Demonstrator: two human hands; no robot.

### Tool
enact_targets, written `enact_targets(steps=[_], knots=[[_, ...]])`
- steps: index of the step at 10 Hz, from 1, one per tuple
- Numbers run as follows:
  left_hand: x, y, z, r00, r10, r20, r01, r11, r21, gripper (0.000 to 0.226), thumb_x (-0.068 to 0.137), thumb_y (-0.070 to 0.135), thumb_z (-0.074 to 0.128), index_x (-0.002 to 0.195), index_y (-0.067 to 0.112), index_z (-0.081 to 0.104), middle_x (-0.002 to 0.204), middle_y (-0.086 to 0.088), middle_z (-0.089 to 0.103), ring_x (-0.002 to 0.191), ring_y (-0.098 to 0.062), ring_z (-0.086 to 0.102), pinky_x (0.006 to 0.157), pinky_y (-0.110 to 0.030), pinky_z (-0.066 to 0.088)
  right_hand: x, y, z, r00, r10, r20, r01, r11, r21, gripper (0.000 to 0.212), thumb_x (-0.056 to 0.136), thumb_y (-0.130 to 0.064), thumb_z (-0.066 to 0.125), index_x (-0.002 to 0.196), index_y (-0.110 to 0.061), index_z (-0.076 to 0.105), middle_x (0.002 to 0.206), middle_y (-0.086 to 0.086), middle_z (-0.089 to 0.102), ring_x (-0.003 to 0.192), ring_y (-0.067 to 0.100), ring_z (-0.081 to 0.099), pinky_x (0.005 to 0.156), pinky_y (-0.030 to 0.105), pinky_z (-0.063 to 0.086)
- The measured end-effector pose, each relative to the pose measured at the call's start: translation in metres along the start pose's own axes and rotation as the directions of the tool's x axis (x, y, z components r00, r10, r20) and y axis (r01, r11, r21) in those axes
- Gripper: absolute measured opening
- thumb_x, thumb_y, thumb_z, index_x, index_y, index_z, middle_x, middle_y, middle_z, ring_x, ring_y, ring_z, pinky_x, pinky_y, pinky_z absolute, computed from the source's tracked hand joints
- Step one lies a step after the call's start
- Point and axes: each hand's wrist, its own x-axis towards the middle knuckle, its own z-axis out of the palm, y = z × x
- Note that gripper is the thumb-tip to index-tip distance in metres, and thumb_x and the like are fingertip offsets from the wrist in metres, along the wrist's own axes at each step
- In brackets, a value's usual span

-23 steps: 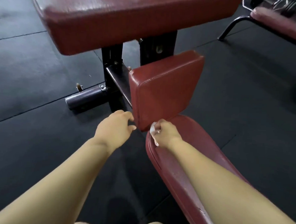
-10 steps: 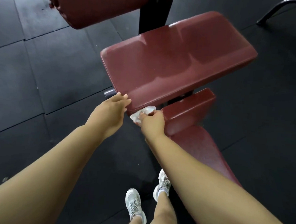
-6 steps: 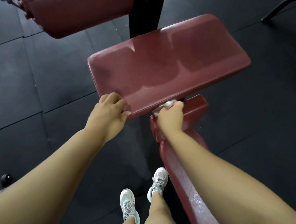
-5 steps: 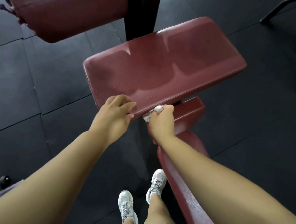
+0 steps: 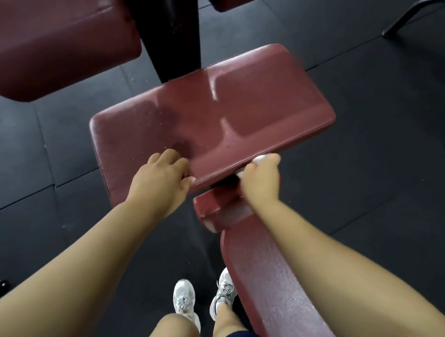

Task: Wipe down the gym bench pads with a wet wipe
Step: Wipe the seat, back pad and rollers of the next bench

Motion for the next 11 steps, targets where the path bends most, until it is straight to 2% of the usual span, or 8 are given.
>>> enact_targets(steps=[2,4,5,6,7,8,9,11], knots=[[0.038,0.047,0.007,0.974,0.185,0.129,-0.182,0.983,-0.040,0.047,0.095,0.027,0.053,0.140,0.019,0.044,0.148,-0.001,0.037,0.138,-0.027,0.031,0.107,-0.037,0.032,0.034,0.006,-0.019,0.993,0.111,0.028,-0.113,0.990,0.086,0.021,0.094,-0.017,0.043,0.110,-0.005,0.046,0.096,0.009,0.051,0.087,0.023,0.051,0.068,0.027,0.043],[0.073,0.052,-0.006,0.965,0.216,0.151,-0.227,0.972,0.063,0.032,0.088,0.052,0.052,0.106,0.031,0.067,0.102,0.011,0.056,0.097,-0.017,0.055,0.073,-0.029,0.046,0.139,0.020,-0.084,0.950,0.186,-0.252,-0.159,0.980,0.122,0.023,0.093,-0.005,0.035,0.073,-0.015,0.040,0.074,0.000,0.045,0.065,0.015,0.044,0.055,0.023,0.035],[0.091,0.059,-0.012,0.948,0.255,0.189,-0.271,0.960,0.066,0.034,0.088,0.053,0.052,0.089,0.024,0.068,0.091,0.006,0.053,0.090,-0.018,0.055,0.069,-0.032,0.049,0.140,0.011,-0.090,0.946,0.181,-0.268,-0.162,0.983,0.091,0.019,0.091,-0.004,0.034,0.085,-0.010,0.052,0.083,0.004,0.052,0.070,0.020,0.047,0.048,0.024,0.029],[0.113,0.069,-0.008,0.938,0.334,0.096,-0.331,0.943,-0.044,0.027,0.085,0.044,0.062,0.096,0.020,0.067,0.098,0.004,0.055,0.091,-0.021,0.053,0.068,-0.039,0.052,0.126,0.015,-0.079,0.967,0.169,-0.192,-0.133,0.973,0.190,0.039,0.077,-0.003,0.035,0.111,-0.015,0.052,0.100,0.007,0.056,0.074,0.019,0.053,0.057,0.026,0.039],[0.134,0.072,-0.003,0.922,0.385,0.041,-0.383,0.922,-0.057,0.034,0.079,0.036,0.071,0.105,0.014,0.068,0.109,-0.002,0.058,0.098,-0.030,0.053,0.073,-0.045,0.053,0.138,0.011,-0.087,0.949,0.296,-0.112,-0.250,0.918,0.307,0.020,0.076,-0.006,0.046,0.092,-0.017,0.049,0.074,0.003,0.053,0.062,0.020,0.048,0.059,0.031,0.044],[0.164,0.070,-0.005,0.930,0.359,0.079,-0.356,0.933,-0.049,0.049,0.082,0.038,0.067,0.126,0.018,0.058,0.137,-0.006,0.046,0.130,-0.029,0.036,0.101,-0.044,0.041,0.155,0.003,-0.095,0.918,0.389,-0.075,-0.336,0.866,0.371,0.011,0.076,-0.025,0.056,0.078,-0.014,0.056,0.072,0.004,0.055,0.064,0.023,0.050,0.065,0.039,0.044],[0.188,0.065,-0.011,0.924,0.288,0.250,-0.289,0.957,-0.034,0.067,0.086,0.054,0.056,0.143,0.027,0.036,0.156,-0.003,0.017,0.145,-0.022,0.002,0.116,-0.038,0.017,0.176,-0.015,-0.089,0.942,0.320,-0.100,-0.307,0.944,0.124,0.035,0.079,-0.051,0.052,0.082,-0.016,0.051,0.099,0.007,0.051,0.078,0.025,0.051,0.069,0.033,0.042],[0.204,0.060,-0.017,0.899,0.294,0.324,-0.288,0.955,-0.067,0.069,0.080,0.068,0.052,0.141,0.041,0.033,0.155,0.009,0.015,0.144,-0.014,0.012,0.112,-0.030,0.023,0.221,-0.059,-0.078,0.994,0.110,0.006,-0.103,0.942,-0.319,0.035,0.100,-0.029,0.036,0.105,-0.002,0.058,0.103,0.017,0.059,0.101,0.035,0.057,0.073,0.029,0.035]])
